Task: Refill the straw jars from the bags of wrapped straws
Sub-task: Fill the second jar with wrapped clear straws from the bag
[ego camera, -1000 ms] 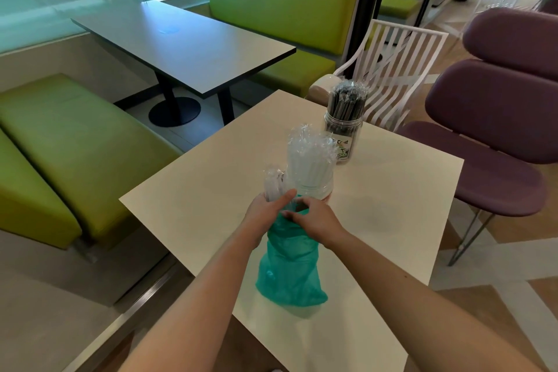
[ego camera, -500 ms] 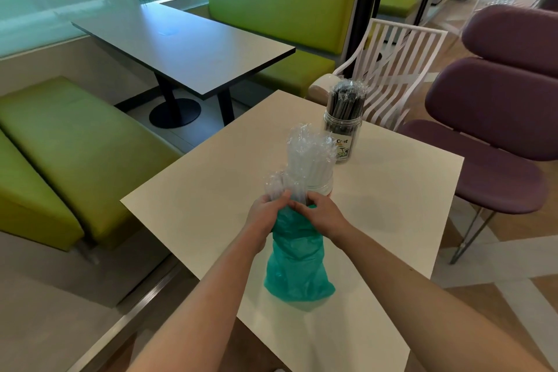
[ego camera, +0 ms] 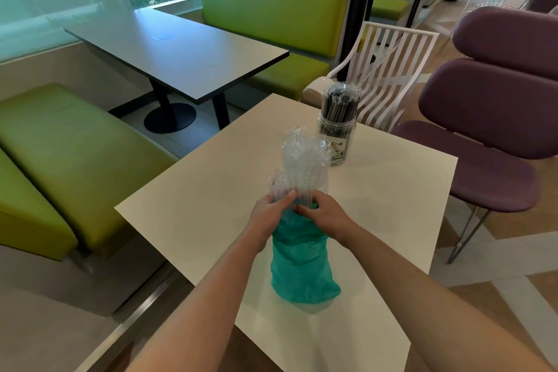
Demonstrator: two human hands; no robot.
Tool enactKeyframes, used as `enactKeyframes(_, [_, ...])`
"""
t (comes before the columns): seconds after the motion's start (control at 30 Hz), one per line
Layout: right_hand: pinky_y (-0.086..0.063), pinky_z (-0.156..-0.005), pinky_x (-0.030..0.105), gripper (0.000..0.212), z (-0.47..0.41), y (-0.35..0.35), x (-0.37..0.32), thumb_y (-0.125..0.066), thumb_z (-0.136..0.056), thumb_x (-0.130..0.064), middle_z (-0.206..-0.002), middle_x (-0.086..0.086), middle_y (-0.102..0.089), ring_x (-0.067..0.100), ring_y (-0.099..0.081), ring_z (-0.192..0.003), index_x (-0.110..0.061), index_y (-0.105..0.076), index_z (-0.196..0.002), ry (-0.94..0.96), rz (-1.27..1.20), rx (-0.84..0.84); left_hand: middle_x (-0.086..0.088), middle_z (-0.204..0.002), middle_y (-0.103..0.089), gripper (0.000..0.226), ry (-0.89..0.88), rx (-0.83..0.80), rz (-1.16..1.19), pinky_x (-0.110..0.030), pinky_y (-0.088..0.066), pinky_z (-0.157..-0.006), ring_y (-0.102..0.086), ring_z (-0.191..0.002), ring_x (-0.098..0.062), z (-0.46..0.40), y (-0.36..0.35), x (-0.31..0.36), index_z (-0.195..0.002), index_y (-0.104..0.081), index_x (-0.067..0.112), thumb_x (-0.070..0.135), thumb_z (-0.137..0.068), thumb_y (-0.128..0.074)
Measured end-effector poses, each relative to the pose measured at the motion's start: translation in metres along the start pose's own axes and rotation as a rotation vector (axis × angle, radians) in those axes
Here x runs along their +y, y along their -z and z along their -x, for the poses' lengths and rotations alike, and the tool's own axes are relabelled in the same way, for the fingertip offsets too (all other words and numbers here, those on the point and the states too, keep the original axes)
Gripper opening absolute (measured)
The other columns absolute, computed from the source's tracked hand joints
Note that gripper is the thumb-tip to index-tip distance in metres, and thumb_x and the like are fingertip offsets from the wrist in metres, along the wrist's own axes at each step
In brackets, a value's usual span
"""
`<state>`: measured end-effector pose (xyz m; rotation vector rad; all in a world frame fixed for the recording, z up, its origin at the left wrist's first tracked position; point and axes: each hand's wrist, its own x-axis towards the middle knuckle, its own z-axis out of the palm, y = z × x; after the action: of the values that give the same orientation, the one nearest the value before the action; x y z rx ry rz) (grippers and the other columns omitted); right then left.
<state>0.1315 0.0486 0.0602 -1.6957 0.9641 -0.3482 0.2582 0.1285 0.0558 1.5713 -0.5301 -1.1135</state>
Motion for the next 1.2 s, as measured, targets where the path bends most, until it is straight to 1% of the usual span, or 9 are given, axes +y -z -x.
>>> enactKeyframes(0.23, [-0.046, -0.098, 0.029, 0.022, 0.002, -0.001, -0.003, -0.052, -0.099, -0.029, -0.120, -0.004, -0.060, 0.012, -0.056, -0.112, -0.021, -0.051, -0.120, 0.027, -0.117, -0.001, 0.002, -0.108, -0.073, 0.026, -0.065, 0.009, -0.045, -0.034, -0.054, -0.093, -0.068, -0.102, -0.015, -0.003, -0.002, 0.005, -0.113, -0.072, 0.026, 0.040, -0.092, -0.064])
enactKeyframes(0.37, [-0.047, -0.097, 0.037, 0.023, -0.002, 0.008, -0.013, -0.051, -0.100, -0.028, -0.108, 0.004, -0.065, 0.017, -0.060, -0.105, -0.014, -0.051, -0.118, 0.060, -0.091, 0.107, 0.000, -0.096, -0.070, 0.026, -0.115, 0.170, -0.268, -0.032, -0.051, -0.077, -0.065, -0.090, -0.018, -0.010, -0.001, 0.005, -0.102, -0.065, 0.017, 0.042, -0.093, -0.061])
enactKeyframes(0.43, [-0.047, -0.085, 0.030, 0.020, -0.001, 0.018, -0.025, -0.051, -0.100, -0.027, -0.095, 0.002, -0.070, 0.013, -0.064, -0.093, -0.012, -0.051, -0.114, 0.118, -0.070, 0.121, -0.001, -0.095, -0.068, 0.027, -0.132, 0.204, -0.385, -0.032, -0.046, -0.070, -0.063, -0.088, -0.020, -0.015, -0.001, 0.005, -0.101, -0.061, 0.017, 0.042, -0.094, -0.059])
enactKeyframes(0.5, [-0.045, -0.074, 0.022, 0.015, 0.002, 0.029, -0.042, -0.051, -0.100, -0.027, -0.090, 0.001, -0.071, 0.007, -0.064, -0.084, -0.015, -0.051, -0.109, 0.185, -0.050, 0.136, -0.001, -0.098, -0.066, 0.032, -0.126, 0.230, -0.476, -0.035, -0.048, -0.076, -0.062, -0.091, -0.021, -0.020, -0.003, 0.008, -0.105, -0.058, 0.017, 0.047, -0.093, -0.057])
enactKeyframes(0.6, [-0.042, -0.071, 0.009, 0.013, 0.006, 0.046, -0.067, -0.049, -0.100, -0.030, -0.091, -0.001, -0.070, -0.002, -0.061, -0.084, -0.020, -0.049, -0.109, 0.276, -0.013, 0.193, -0.001, -0.100, -0.062, 0.043, -0.100, 0.261, -0.560, -0.042, -0.050, -0.083, -0.060, -0.093, -0.025, -0.026, -0.008, 0.015, -0.109, -0.052, 0.015, 0.054, -0.090, -0.057])
enactKeyframes(0.73, [-0.049, -0.085, 0.026, 0.018, 0.011, 0.062, -0.094, -0.045, -0.101, -0.036, -0.091, -0.011, -0.062, 0.009, -0.063, -0.091, -0.030, -0.036, -0.114, 0.339, 0.029, 0.265, -0.001, -0.103, -0.057, 0.056, -0.061, 0.261, -0.560, -0.044, -0.050, -0.087, -0.059, -0.096, -0.029, -0.030, -0.015, 0.024, -0.129, -0.041, 0.018, 0.049, -0.087, -0.061])
enactKeyframes(0.87, [-0.056, -0.088, 0.046, 0.036, 0.012, 0.073, -0.111, -0.044, -0.100, -0.040, -0.095, -0.012, -0.060, 0.015, -0.065, -0.097, -0.022, -0.033, -0.129, 0.363, 0.055, 0.356, -0.005, -0.122, -0.062, 0.059, -0.091, 0.220, -0.577, -0.044, -0.050, -0.092, -0.059, -0.108, -0.030, -0.033, -0.015, 0.022, -0.140, -0.040, 0.024, 0.047, -0.090, -0.060])
enactKeyframes(1.03, [-0.057, -0.086, 0.047, 0.040, 0.007, 0.075, -0.122, -0.045, -0.100, -0.037, -0.111, 0.000, -0.058, 0.017, -0.063, -0.101, -0.016, -0.034, -0.132, 0.385, 0.017, 0.528, -0.004, -0.128, -0.060, 0.061, -0.075, 0.198, -0.567, -0.044, -0.048, -0.097, -0.058, -0.114, -0.028, -0.036, -0.011, 0.018, -0.143, -0.039, 0.027, 0.051, -0.090, -0.059])
enactKeyframes(1.2, [-0.060, -0.078, 0.046, 0.046, -0.003, 0.060, -0.114, -0.047, -0.100, -0.037, -0.116, -0.002, -0.053, 0.014, -0.060, -0.097, -0.016, -0.031, -0.138, 0.401, 0.014, 0.599, -0.004, -0.126, -0.061, 0.059, -0.089, 0.201, -0.572, -0.045, -0.049, -0.095, -0.059, -0.113, -0.029, -0.038, -0.009, 0.018, -0.141, -0.040, 0.026, 0.047, -0.090, -0.062])
